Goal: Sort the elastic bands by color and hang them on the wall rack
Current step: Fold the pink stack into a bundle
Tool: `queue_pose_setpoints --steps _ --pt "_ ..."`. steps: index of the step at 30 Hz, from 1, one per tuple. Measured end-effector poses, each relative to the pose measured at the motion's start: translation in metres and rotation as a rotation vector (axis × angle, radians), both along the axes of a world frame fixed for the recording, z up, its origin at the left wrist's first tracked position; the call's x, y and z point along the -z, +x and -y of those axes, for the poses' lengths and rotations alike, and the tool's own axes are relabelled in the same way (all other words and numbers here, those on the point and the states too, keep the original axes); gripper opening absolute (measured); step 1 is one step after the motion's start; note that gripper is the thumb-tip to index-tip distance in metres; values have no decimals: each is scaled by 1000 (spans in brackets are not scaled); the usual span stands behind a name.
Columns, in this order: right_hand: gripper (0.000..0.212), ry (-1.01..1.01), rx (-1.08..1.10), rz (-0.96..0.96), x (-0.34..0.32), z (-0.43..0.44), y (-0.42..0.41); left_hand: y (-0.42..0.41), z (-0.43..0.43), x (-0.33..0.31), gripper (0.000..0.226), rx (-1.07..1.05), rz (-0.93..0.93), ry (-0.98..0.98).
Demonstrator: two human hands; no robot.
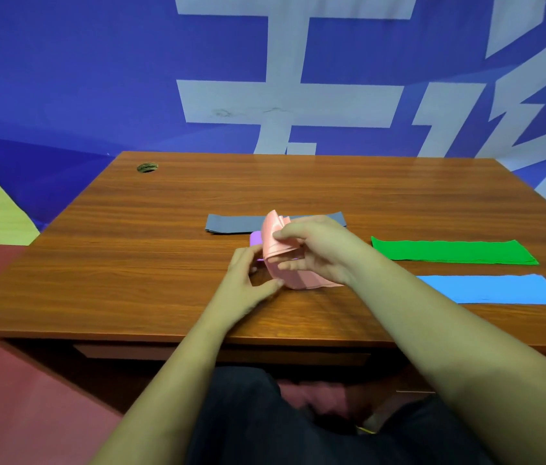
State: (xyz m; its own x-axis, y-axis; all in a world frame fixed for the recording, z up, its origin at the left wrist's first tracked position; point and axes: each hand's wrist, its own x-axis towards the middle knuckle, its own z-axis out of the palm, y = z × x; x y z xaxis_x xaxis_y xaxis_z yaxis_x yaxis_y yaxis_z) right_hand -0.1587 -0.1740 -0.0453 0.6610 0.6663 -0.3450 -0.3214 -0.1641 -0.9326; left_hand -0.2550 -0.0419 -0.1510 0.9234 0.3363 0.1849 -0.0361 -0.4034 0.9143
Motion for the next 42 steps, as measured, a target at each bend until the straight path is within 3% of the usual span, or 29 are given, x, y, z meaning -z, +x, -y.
queue_pose_setpoints --steps 3,7,9,15,25,27,30,34,39,42 --pt "11 30 -15 -29 -7 4 3 3 0 1 53 32 -40 -97" --pt "23 51 -38 -111 -10 8 4 6 7 -1 76 94 1 -238" --pt "22 52 -31 -126 -10 9 5 9 9 -2 75 77 4 -237" --pt "4 -4 66 15 -12 19 20 7 3 -3 50 -1 -35 -70" --pt "13 -463 134 255 41 41 34 -7 -22 3 60 87 -95 267" --pt "20 -514 132 325 49 43 33 -6 -18 3 59 89 -106 344" --pt "15 -576 180 402 55 45 30 -4 -15 4 61 79 -142 437" --pt "20 -586 251 428 62 49 29 -3 -17 7 61 73 -159 486" --pt "13 -581 265 423 68 51 25 -3 -29 1 51 112 -131 329" --pt "12 -566 266 414 71 45 19 -4 -39 -11 46 155 -160 336"
